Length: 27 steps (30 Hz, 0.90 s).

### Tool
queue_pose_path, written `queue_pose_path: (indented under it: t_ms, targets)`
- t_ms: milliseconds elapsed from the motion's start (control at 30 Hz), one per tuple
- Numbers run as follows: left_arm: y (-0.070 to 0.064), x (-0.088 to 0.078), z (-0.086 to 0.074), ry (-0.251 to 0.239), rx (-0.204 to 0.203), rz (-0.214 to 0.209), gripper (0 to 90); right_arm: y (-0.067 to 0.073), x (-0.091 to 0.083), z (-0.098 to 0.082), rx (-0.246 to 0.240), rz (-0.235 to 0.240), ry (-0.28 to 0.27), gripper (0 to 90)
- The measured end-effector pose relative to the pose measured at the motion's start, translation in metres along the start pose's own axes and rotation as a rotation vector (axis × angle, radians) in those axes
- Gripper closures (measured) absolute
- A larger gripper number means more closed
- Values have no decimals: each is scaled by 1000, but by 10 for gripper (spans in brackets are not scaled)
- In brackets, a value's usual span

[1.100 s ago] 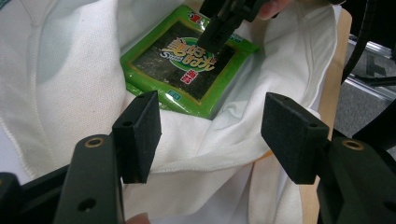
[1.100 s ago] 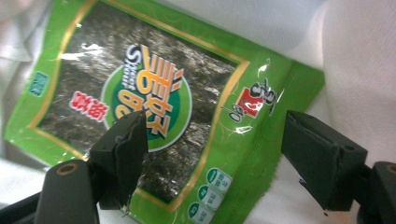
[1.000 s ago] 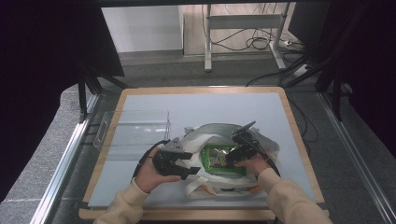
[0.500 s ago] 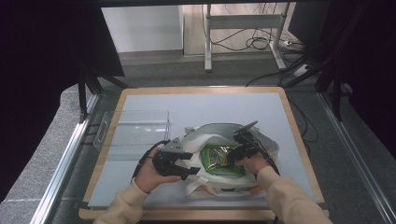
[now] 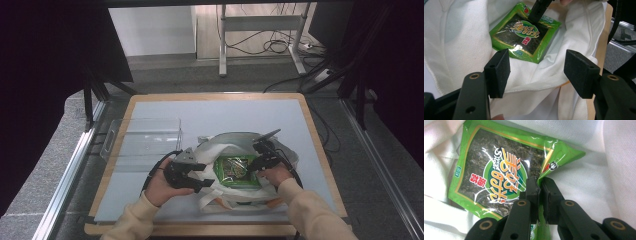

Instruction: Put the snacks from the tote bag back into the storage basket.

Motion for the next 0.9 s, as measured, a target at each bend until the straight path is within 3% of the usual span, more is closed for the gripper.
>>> queue_pose_path:
  t_ms: [233, 767, 900]
  targets:
    - [1, -1, -1, 0, -1, 0, 377, 1, -6, 2, -10, -6, -30, 854]
    - [4, -11, 3, -20, 1, 14, 373, -5, -49, 7, -54, 20, -145, 866]
    - [4, -10, 3, -22, -7, 14, 373, -6, -62, 7, -84, 21, -181, 870]
Point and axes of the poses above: each handheld gripper's, and its own axes: x roughly forward along the jaws, z roughly out of its top, y roughly to its left, the point moved 10 cm from there along x, roughly forward along the jaws, and after that the axes turned 5 degrees about -z, right-handed, at the moved point
